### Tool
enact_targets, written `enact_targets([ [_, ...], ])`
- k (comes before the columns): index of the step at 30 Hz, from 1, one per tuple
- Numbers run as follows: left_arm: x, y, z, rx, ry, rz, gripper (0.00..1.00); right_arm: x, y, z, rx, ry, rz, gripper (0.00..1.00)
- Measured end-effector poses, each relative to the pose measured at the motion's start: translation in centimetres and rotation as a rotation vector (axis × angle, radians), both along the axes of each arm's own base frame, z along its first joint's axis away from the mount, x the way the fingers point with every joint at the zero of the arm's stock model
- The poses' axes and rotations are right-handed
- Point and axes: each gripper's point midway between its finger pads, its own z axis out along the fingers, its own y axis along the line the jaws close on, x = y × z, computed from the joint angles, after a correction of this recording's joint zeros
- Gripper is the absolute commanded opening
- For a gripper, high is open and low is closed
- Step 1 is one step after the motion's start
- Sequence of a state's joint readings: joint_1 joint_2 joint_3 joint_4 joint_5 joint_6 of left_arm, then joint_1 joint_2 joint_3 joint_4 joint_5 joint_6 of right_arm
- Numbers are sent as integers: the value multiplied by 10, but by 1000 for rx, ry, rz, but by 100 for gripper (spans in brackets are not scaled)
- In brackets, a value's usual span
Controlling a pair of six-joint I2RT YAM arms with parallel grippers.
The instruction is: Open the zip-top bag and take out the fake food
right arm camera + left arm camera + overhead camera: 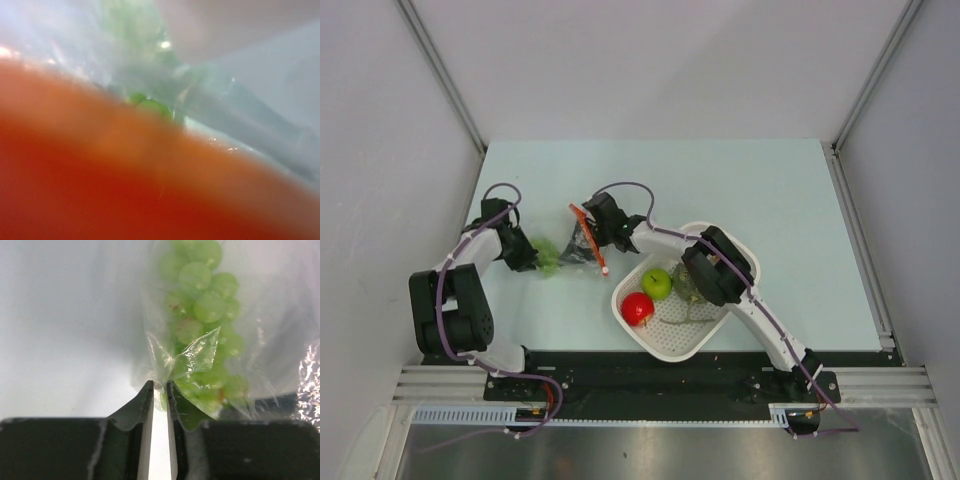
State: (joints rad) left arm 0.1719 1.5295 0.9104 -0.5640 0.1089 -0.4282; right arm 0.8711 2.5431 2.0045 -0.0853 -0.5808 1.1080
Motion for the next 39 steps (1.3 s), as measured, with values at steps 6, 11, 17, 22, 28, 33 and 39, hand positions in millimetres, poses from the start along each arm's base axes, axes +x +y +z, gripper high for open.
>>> enact_targets([
  [6, -7, 1, -6, -29, 16, 54, 6, 2, 0, 24, 19, -26, -6, 0],
  [11, -10, 2, -8, -27, 27, 75, 6, -1, 0, 23, 13, -17, -5, 0],
  [17, -12, 15, 1, -12, 1, 93, 51, -4, -6, 14, -29, -19, 2, 0],
  [22, -5, 36, 31, 6, -119, 147, 58, -7, -16, 13, -52, -11, 8, 0],
  [28, 5, 17, 29, -109, -162, 92, 60, 1, -25, 19, -30, 9, -2, 0],
  [33, -2, -2, 17, -203, -161, 62, 58, 7, -27, 23, -8, 27, -17, 0],
  [39, -2, -12, 2, -274, -124, 62, 43, 8, -24, 28, 12, 38, -24, 0],
])
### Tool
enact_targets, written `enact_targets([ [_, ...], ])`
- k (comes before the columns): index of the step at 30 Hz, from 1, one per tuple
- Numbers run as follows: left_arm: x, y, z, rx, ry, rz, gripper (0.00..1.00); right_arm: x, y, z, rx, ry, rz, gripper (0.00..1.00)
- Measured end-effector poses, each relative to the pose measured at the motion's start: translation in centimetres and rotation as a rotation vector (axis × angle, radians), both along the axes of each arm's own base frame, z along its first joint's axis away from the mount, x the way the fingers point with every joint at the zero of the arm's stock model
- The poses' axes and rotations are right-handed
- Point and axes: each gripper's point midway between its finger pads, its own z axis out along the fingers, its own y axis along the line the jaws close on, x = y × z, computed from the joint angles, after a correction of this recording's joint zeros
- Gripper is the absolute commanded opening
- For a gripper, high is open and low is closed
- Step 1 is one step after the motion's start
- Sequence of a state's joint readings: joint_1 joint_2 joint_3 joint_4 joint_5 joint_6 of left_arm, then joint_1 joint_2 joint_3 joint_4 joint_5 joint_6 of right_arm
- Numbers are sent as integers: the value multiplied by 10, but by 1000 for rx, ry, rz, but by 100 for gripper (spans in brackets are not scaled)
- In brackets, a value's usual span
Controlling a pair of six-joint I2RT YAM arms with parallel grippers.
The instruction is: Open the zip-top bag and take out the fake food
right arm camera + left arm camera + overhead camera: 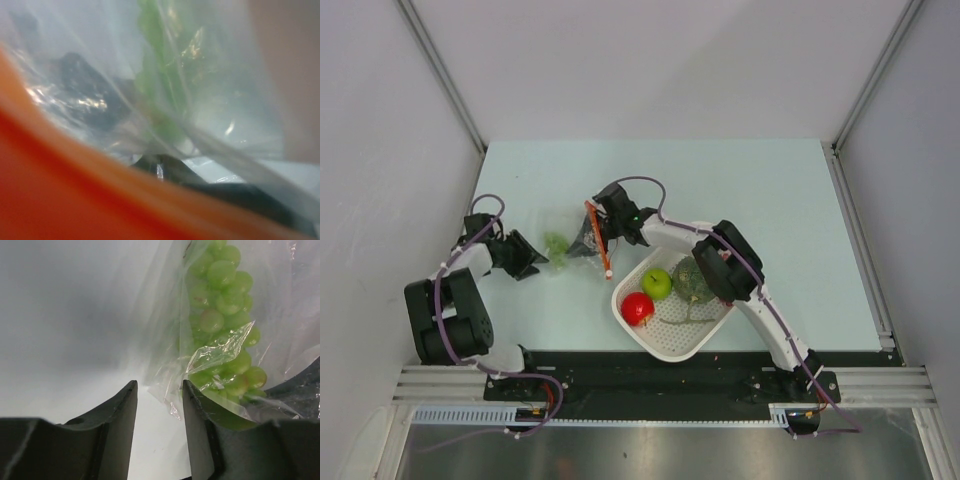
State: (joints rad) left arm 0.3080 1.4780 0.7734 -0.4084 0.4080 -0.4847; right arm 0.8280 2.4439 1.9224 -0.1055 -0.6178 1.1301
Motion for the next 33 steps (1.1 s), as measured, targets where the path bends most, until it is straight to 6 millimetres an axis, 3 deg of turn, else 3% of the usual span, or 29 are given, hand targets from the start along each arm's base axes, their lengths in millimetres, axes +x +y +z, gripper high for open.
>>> enact_targets([
  [3, 5, -3, -3, -23, -4, 2, 29, -2, 2, 2, 8, -1, 2, 0],
  [4, 6, -3, -4, -28, -3, 0, 19, -3, 3, 2, 9, -1, 4, 0],
  [7, 11, -5, -7, -46, 8, -3, 0, -8, 6, 2, 8, 2, 11, 0],
  [12, 16, 2, -8, -9, 22, 2, 0, -13, 6, -2, -3, 4, 21, 0],
  [18, 17, 24, -3, 128, 53, 19, 0, -18, -9, -3, -67, -19, 40, 0],
  [24, 20, 52, 2, 263, 65, 63, 0, -17, -37, 41, -98, -92, 56, 0],
  [30, 28, 68, 10, 333, 40, 98, 0, -6, -62, 86, -73, -148, 28, 0],
  [33, 35, 66, 16, 347, 4, 95, 0, 2, -65, 95, -52, -151, 11, 0],
])
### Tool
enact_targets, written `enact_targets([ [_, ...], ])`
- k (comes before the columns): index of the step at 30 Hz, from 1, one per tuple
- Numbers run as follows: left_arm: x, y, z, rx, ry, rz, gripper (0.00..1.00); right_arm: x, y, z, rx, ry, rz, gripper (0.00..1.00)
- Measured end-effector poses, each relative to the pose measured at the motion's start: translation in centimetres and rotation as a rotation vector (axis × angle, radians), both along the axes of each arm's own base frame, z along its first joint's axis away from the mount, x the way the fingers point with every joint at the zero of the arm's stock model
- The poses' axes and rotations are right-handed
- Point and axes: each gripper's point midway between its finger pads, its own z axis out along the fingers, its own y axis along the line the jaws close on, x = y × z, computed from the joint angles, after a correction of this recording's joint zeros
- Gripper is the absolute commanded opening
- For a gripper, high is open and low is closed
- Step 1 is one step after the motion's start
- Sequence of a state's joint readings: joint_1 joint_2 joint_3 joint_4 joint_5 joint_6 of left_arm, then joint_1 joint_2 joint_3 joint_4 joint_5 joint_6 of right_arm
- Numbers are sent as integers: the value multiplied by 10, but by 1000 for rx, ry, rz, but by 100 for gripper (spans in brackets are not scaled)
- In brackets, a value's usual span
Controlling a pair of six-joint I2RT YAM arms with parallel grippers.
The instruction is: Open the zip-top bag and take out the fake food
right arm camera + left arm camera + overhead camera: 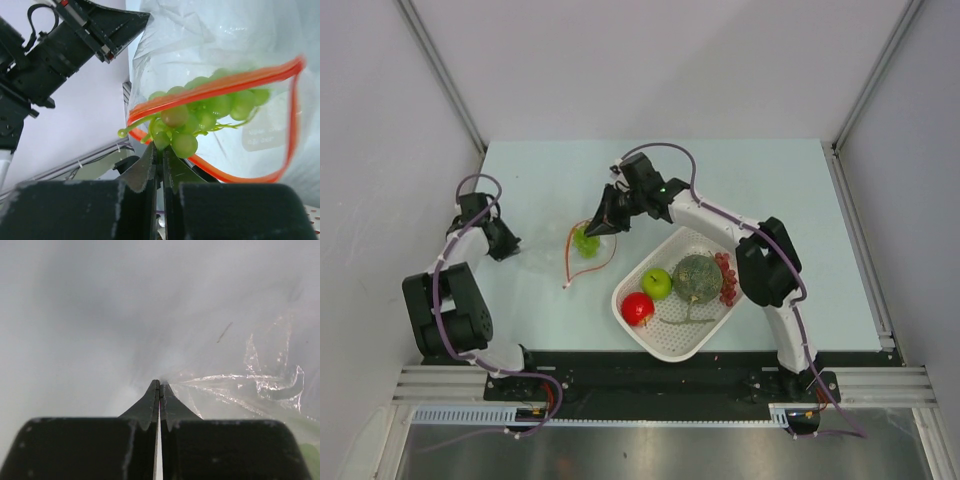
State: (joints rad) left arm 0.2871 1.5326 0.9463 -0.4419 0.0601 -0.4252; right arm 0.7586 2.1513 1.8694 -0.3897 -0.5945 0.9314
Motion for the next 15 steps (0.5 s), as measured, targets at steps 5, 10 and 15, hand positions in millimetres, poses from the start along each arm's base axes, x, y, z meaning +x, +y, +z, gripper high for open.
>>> enact_targets([
  [5, 8, -15, 10, 14, -44, -46, 0, 5, 10, 1, -1, 11, -3, 0],
  [10, 6, -5, 12, 32, -38, -18, 0, -6, 2, 0, -59, 10, 17, 0],
  [15, 20, 15, 31, 92, -46, 20, 0, -34, -35, 15, -128, -8, 41, 0],
])
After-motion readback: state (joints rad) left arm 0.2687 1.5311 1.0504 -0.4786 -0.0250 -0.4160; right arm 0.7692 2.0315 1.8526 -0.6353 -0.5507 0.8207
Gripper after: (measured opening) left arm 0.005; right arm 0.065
